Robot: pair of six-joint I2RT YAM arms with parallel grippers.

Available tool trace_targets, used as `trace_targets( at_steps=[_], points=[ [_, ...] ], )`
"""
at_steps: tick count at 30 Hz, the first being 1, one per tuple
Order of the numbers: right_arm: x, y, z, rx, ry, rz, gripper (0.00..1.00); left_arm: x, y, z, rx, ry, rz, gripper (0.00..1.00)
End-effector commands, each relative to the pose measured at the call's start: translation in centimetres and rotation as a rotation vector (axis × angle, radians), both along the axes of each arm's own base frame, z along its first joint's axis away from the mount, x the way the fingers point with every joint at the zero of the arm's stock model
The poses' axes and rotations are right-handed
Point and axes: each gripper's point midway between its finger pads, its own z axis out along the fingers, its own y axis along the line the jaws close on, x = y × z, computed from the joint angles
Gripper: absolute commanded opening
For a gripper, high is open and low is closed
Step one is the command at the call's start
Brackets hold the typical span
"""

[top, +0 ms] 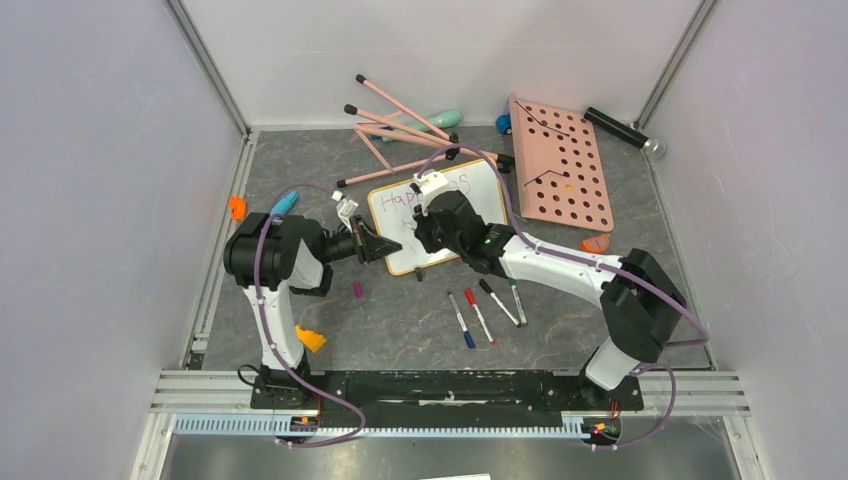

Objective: Write a sentence on the whiteboard

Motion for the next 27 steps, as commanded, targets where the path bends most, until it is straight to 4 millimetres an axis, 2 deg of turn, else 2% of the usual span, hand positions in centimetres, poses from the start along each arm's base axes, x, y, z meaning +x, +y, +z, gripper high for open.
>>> trace_targets(
  at_steps=[1,7,16,27],
  points=[
    [0.0,-0.1,2.2,0.029,-0.046,0.012,0.00,0.5,0.2,-1.3,0.040,-0.091,0.024,0.15],
    [-0.5,0.1,2.3,0.047,-0.052,0.045,0.00,0.5,0.2,-1.3,0.040,-0.092,0.021,0.15],
    [0.0,0.3,0.5,0.002,-0.026,0.035,0.00,0.5,0.2,-1.3,0.041,-0.094,0.021,0.15],
    [-0.8,-0.9,-1.8,-0.052,0.023,0.024,0.00,0.5,0.2,-1.3,0.041,-0.094,0.022,0.15]
  ],
)
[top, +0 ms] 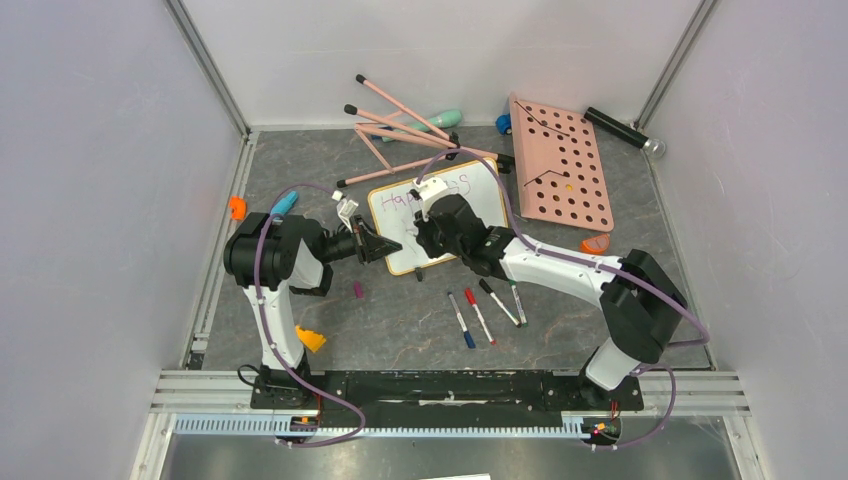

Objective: Write a sentence on the whiteboard

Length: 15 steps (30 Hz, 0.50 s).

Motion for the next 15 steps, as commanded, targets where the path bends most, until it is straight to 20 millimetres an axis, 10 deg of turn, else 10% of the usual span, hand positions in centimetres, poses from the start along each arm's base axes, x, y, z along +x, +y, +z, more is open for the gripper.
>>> trace_targets(
  at_steps=[1,15],
  points=[
    [-0.1,-0.5,-0.6,-0.019,0.000,-0.003,0.00,0.5,0.2,-1.3,0.041,-0.094,0.024,0.15],
    [-0.1,-0.3,2.6,0.030,-0.045,0.016,0.00,0.5,0.3,-1.3,0.042,-0.095,0.025,0.15]
  ],
)
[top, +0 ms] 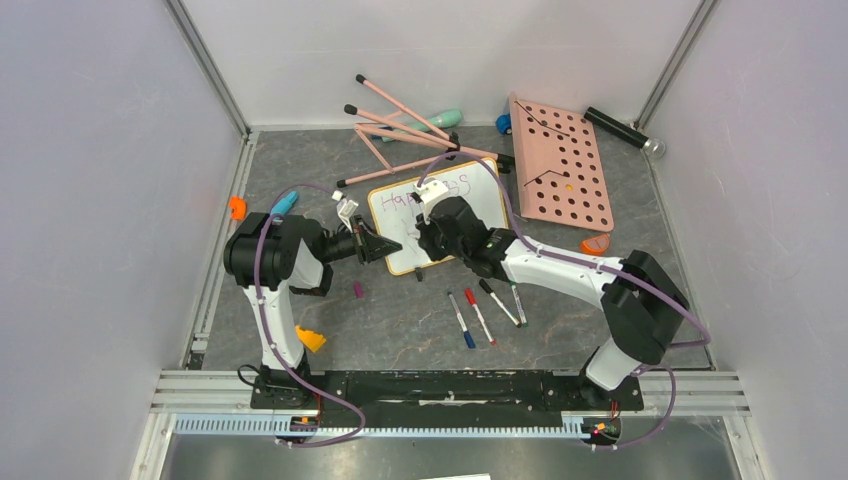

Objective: Write a sentence on the whiteboard

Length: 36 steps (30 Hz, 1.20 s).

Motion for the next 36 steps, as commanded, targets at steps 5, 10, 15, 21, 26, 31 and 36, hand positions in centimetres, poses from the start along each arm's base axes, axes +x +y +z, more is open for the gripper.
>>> trace_targets(
  at_steps=[5,10,15,21,26,31,36],
  points=[
    [0.9,0.1,4.8,0.047,-0.095,-0.001,0.00,0.5,0.3,-1.2,0.041,-0.096,0.026,0.15],
    [1.4,0.1,5.1,0.041,-0.105,-0.011,0.00,0.5,0.2,-1.2,0.041,-0.097,0.024,0.15],
    [1.9,0.2,4.8,0.022,-0.104,-0.023,0.00,0.5,0.2,-1.3,0.041,-0.095,0.024,0.15],
    [2.7,-0.1,3.9,-0.018,-0.098,-0.042,0.00,0.5,0.3,-1.2,0.041,-0.097,0.025,0.15],
    [2.8,-0.5,3.1,-0.038,-0.089,-0.054,0.00,0.5,0.2,-1.2,0.042,-0.099,0.024,0.15],
    [2.7,-0.8,2.4,-0.050,-0.078,-0.057,0.00,0.5,0.3,-1.2,0.042,-0.098,0.026,0.15],
    [2.1,-1.2,1.5,-0.058,-0.057,-0.049,0.00,0.5,0.3,-1.3,0.042,-0.097,0.025,0.15]
  ],
)
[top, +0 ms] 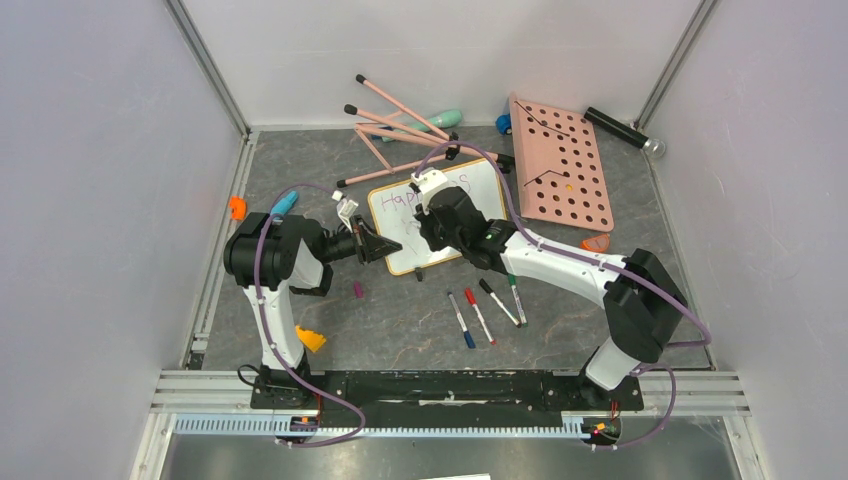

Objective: Write a sentence on the whiteboard

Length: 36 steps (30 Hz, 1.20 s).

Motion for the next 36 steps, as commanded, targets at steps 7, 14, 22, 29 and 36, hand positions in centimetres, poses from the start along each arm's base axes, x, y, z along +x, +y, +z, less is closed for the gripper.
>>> trace_targets(
  at_steps=[7,14,22,29,36],
  points=[
    [-0.6,-1.1,-1.7,-0.019,0.025,-0.010,0.00,0.5,0.2,-1.2,0.042,-0.098,0.025,0.15],
    [-0.1,-0.7,-0.7,-0.012,0.006,-0.009,0.00,0.5,0.3,-1.2,0.042,-0.098,0.025,0.15],
    [1.5,-0.2,0.8,-0.018,-0.028,-0.015,0.00,0.5,0.3,-1.2,0.042,-0.099,0.026,0.15],
    [2.2,-0.3,1.1,-0.014,-0.033,-0.023,0.00,0.5,0.2,-1.3,0.042,-0.097,0.025,0.15],
    [2.5,-1.3,1.2,-0.019,-0.032,-0.046,0.00,0.5,0.2,-1.2,0.042,-0.098,0.024,0.15]
  ],
)
